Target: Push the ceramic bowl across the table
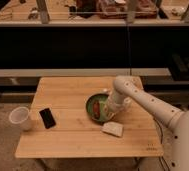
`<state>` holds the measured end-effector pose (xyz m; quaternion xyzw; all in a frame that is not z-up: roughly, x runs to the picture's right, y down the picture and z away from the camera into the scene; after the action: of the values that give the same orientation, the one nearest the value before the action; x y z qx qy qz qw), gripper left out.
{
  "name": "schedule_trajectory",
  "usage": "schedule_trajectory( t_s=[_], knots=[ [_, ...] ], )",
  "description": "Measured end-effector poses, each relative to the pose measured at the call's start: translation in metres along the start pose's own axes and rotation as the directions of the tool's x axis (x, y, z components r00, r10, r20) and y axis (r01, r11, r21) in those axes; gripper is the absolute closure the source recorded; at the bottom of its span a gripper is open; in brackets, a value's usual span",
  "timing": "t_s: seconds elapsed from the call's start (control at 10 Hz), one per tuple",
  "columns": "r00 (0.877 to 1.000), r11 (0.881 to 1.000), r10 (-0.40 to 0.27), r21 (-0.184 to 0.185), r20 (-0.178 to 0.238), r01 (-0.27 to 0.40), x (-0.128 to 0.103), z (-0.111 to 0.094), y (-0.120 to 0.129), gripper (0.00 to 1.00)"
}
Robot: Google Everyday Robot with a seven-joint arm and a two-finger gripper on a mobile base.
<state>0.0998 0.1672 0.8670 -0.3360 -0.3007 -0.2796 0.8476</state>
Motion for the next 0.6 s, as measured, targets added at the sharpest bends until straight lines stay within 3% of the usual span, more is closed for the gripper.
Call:
schedule_trajectory(
  t_s=[0.3,0.6],
  knots=[
    [1.0,0.998,-0.002,-0.055,-0.011,0.002,-0.001,-0.009,0.036,0.83],
    [0.996,0.977,0.068,-0.198,-0.05,-0.076,0.01,-0.011,0.084,0.83]
  ],
)
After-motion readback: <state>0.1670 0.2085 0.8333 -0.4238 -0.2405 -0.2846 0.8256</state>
